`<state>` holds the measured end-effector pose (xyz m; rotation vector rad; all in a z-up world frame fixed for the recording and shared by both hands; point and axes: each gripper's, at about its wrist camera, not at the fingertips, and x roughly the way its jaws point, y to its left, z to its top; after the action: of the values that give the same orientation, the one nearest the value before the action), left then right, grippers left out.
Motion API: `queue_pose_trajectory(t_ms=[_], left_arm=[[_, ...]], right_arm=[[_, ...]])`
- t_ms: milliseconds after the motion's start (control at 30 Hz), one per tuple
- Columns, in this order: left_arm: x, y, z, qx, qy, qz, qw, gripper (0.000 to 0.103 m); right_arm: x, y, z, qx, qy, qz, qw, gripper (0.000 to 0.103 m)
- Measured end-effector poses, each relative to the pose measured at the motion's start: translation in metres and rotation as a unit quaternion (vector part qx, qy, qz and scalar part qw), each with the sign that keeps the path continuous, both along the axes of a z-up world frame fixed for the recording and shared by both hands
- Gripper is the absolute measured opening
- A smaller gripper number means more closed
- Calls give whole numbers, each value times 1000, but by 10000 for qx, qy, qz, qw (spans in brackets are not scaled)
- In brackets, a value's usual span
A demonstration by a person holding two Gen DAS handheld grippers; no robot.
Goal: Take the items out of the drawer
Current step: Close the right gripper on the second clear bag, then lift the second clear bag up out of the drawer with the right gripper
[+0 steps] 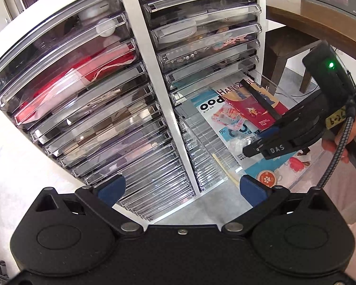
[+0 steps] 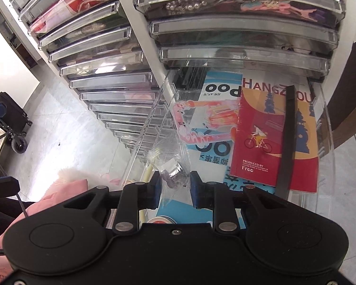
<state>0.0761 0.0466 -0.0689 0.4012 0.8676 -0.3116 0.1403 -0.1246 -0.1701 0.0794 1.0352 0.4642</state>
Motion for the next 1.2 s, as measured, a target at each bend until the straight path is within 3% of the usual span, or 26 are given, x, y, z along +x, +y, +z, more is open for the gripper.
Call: queue_pose_trajectory(t_ms=[767, 1200], left_arm=[[-26, 15, 19, -484, -359, 64, 9982, 103], [-35, 13, 42, -632, -799, -76, 9948, 103]], right_arm=[[-21, -24, 58, 18, -714, -476, 9963, 26], [-17, -38, 123, -92, -1426, -505, 9884, 26]])
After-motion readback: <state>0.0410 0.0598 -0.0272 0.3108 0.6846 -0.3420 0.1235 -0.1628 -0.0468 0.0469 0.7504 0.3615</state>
